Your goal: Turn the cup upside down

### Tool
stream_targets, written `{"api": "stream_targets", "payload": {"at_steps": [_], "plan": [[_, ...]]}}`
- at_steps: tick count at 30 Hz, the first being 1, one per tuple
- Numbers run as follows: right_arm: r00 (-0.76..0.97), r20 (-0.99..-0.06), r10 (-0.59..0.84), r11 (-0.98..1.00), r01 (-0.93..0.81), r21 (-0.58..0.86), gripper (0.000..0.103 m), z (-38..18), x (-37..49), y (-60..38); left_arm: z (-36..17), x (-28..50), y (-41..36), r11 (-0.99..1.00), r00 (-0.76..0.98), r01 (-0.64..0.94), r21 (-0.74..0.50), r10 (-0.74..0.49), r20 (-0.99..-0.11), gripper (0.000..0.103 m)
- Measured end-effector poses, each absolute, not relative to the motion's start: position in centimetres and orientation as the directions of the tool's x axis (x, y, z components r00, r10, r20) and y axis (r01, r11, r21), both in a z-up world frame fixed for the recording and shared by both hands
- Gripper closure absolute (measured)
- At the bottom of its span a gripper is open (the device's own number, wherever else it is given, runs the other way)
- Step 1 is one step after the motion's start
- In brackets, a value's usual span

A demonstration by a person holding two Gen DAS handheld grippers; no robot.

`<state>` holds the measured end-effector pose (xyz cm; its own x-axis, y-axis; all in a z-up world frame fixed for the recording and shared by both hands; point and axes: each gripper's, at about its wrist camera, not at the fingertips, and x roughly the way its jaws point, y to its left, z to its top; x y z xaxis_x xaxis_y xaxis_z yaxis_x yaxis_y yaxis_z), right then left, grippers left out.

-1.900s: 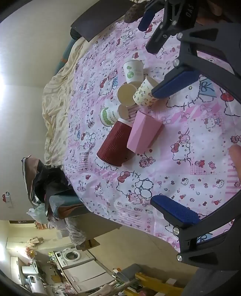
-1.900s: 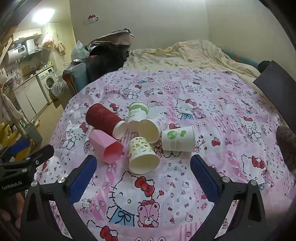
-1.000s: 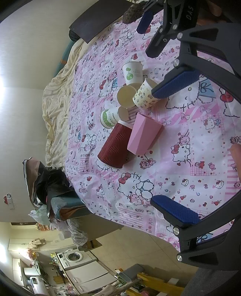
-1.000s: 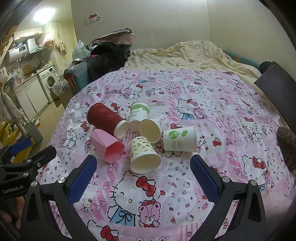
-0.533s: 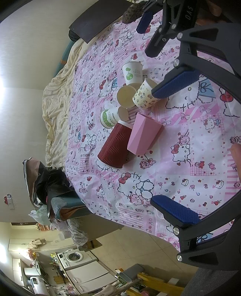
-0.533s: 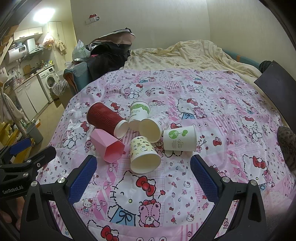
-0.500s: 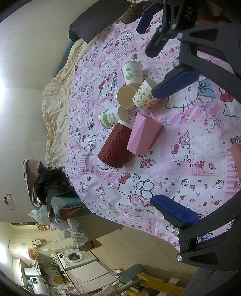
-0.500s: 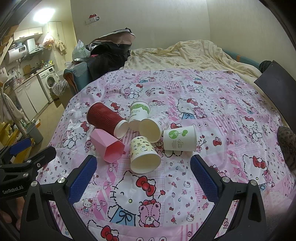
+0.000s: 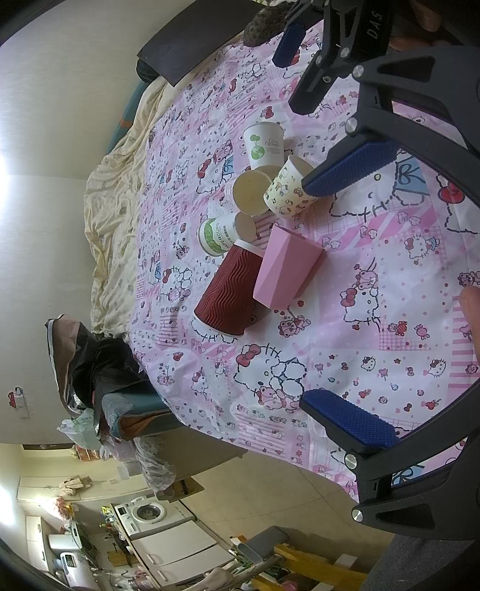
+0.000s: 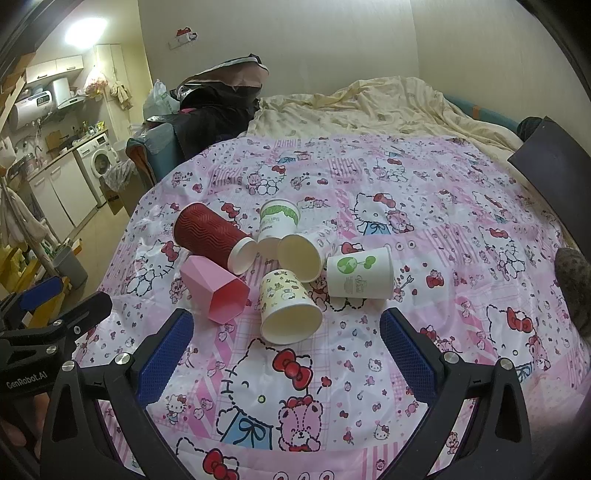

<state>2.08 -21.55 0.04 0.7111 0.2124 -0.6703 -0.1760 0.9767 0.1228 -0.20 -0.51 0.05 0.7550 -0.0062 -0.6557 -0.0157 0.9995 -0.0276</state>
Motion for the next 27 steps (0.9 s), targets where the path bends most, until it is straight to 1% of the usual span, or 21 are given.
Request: {"api": "stream_targets", "payload": {"at_steps": [27], "plan": [[0.709,-0.67,0.221,0.975,-0.179,0.131,0.0,0.14,2.33,-21.85,0.05,-0.2,-0.47,0.999,0.755,-0.014,-0.031,-0.01,-0.655,0.0]]}}
